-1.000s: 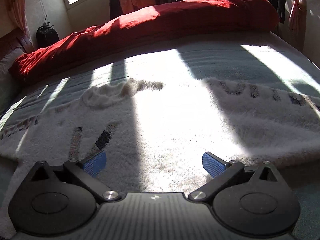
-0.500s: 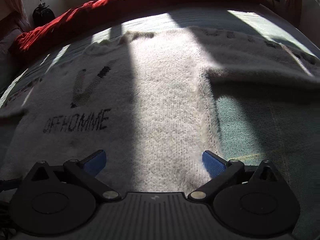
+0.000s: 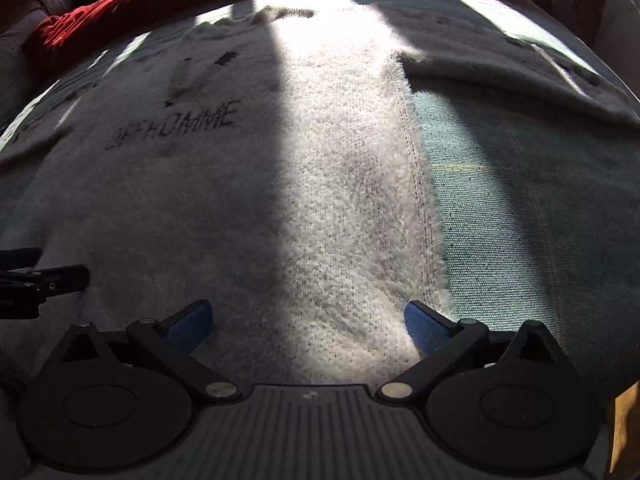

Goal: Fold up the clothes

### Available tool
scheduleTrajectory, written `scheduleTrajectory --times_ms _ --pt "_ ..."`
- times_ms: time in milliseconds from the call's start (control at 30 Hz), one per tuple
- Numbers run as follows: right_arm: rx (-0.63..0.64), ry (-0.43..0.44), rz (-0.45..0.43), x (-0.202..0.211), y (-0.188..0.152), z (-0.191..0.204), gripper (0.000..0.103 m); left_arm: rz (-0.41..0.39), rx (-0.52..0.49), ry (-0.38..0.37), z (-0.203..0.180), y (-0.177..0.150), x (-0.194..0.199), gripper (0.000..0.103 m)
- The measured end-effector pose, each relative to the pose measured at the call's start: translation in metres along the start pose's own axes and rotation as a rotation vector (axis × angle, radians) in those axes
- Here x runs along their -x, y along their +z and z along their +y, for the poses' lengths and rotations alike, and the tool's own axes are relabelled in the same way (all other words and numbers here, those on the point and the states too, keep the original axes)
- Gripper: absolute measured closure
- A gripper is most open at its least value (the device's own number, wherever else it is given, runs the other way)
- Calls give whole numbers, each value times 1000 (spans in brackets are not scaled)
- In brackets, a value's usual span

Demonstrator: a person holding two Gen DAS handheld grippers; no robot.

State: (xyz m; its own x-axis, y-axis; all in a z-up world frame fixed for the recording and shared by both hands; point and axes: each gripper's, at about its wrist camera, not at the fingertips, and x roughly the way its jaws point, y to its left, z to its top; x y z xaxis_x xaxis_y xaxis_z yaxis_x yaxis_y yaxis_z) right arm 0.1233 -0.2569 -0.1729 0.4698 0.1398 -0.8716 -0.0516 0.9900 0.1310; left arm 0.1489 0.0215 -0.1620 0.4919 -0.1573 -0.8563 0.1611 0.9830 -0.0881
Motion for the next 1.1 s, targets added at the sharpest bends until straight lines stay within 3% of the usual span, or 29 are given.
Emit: scheduleTrajectory --times_ms 333,567,900,1000,1100 --pt "9 -13 -20 -3 -5 1 0 22 -8 -27 20 -29 37 1" --pt "20 -24 -28 -5 -7 3 0 42 102 -9 40 -17 15 1" --pt "30 -13 -39 -4 -9 2 0 14 83 -1 40 -34 25 1" --pt "33 -15 -37 -4 -8 2 0 11 95 2 37 -24 28 1" --pt "35 -18 -35 -2 -5 3 0 -61 71 -32 32 0 32 1"
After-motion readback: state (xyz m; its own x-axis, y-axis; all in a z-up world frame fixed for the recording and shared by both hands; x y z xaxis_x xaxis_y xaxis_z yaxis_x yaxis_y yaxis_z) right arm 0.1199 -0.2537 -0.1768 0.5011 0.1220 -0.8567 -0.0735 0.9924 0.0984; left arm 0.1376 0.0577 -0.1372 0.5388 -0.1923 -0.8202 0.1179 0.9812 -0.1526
